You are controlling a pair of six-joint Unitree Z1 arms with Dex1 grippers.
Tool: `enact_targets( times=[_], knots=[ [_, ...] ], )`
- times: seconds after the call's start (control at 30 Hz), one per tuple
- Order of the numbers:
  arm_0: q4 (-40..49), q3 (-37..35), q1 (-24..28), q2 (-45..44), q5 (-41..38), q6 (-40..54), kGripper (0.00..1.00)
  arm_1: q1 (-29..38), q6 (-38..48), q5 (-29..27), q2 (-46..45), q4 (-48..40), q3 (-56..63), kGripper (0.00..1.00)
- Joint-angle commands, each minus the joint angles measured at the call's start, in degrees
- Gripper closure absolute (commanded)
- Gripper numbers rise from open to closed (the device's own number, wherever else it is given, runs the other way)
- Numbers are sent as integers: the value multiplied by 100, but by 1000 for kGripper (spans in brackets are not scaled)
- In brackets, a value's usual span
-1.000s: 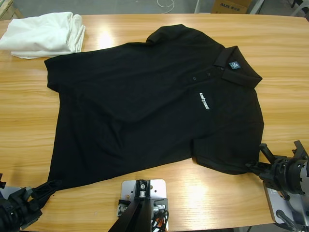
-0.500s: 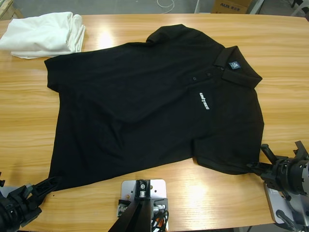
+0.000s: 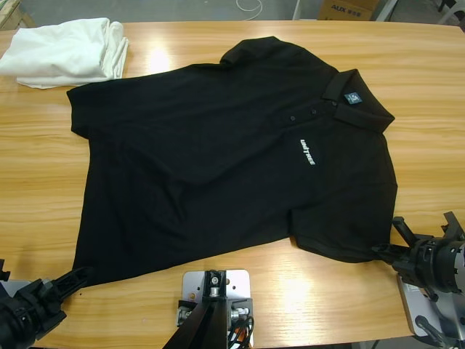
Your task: Fold clothes
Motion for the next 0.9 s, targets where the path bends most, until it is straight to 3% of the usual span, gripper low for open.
enact_targets(
  times=[0.03, 0.13, 0.2, 0.23, 0.27, 0.3, 0.9],
  knots=[
    [-112, 358, -4, 537, -232, -1040, 272, 55, -85, 53, -74, -57, 136, 1000],
    [-120, 380, -4, 535, -197, -1040, 554, 55, -107, 55, -76, -60, 136, 1000],
    [-126, 390, -2, 528, -164, -1040, 634, 55, -111, 55, -74, -64, 142, 1000],
    [-152, 406, -2, 530, -102, -1040, 725, 55, -113, 55, -74, -65, 145, 1000],
    [-159, 413, -2, 519, -65, -1044, 933, 55, -120, 56, -74, -65, 145, 1000],
    [-159, 415, -2, 502, -65, -1051, 1000, 55, -120, 67, -74, -65, 159, 1000],
    [-133, 459, 0, 120, -78, -1534, 1000, 55, -208, 55, -241, -83, 245, 1000]
  ],
)
